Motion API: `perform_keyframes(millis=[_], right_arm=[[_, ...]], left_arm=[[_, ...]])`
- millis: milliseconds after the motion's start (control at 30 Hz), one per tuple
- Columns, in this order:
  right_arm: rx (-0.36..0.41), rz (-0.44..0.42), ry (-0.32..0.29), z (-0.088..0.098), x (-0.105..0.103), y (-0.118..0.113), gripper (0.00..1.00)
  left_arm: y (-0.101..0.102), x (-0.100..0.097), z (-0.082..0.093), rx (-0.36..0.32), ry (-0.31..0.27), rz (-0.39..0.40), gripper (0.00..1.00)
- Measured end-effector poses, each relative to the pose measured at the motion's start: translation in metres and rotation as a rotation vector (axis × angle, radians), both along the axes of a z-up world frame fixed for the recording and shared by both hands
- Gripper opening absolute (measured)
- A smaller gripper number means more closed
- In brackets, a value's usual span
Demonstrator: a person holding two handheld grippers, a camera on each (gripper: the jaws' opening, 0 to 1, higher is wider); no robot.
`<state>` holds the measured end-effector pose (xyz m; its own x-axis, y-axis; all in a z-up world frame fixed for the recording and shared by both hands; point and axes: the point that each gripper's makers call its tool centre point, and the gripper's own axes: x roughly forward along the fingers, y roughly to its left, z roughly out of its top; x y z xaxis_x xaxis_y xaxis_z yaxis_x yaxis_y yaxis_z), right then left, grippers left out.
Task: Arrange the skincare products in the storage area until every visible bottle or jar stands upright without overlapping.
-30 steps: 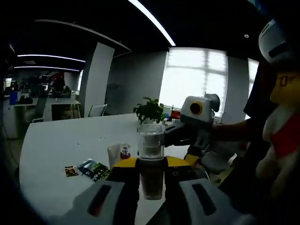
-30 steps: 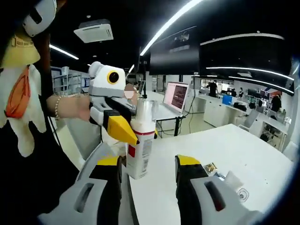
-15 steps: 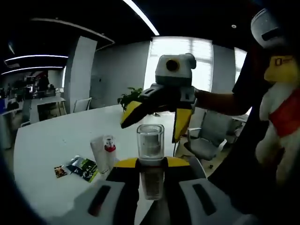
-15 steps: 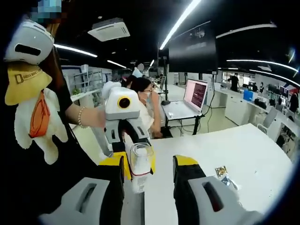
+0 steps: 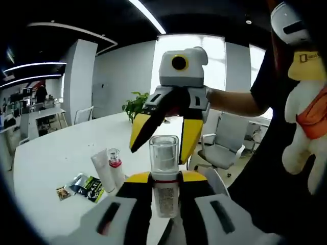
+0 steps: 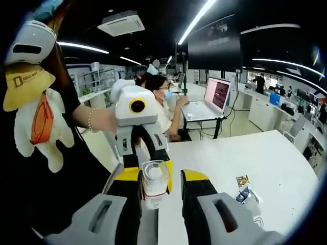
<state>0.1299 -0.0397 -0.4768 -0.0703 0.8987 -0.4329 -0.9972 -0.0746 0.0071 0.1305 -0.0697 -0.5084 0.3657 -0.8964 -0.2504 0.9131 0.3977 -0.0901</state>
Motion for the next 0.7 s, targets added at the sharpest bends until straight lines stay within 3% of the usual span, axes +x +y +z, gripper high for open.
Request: perform_keyframes(millis=[333, 500, 700], right_arm=[[-0.046, 0.018, -0.008, -0.009, 0.004, -0.016, 0.23], [-0.163, 0.038, -0.096, -0.026, 0.009, -0.029, 0.22], [-0.152, 0.028, -0.105, -0.031, 0.010, -0.032, 0.19]], left_arm=[[-0.015, 0.008, -0.005, 0.018, -0.038, -0.058, 0.14], [-0.027, 0.011, -0.008, 0.005, -0.021, -0.090, 0.14], [-0.034, 0.016, -0.018, 0.002, -0.007, -0.110, 0.15]])
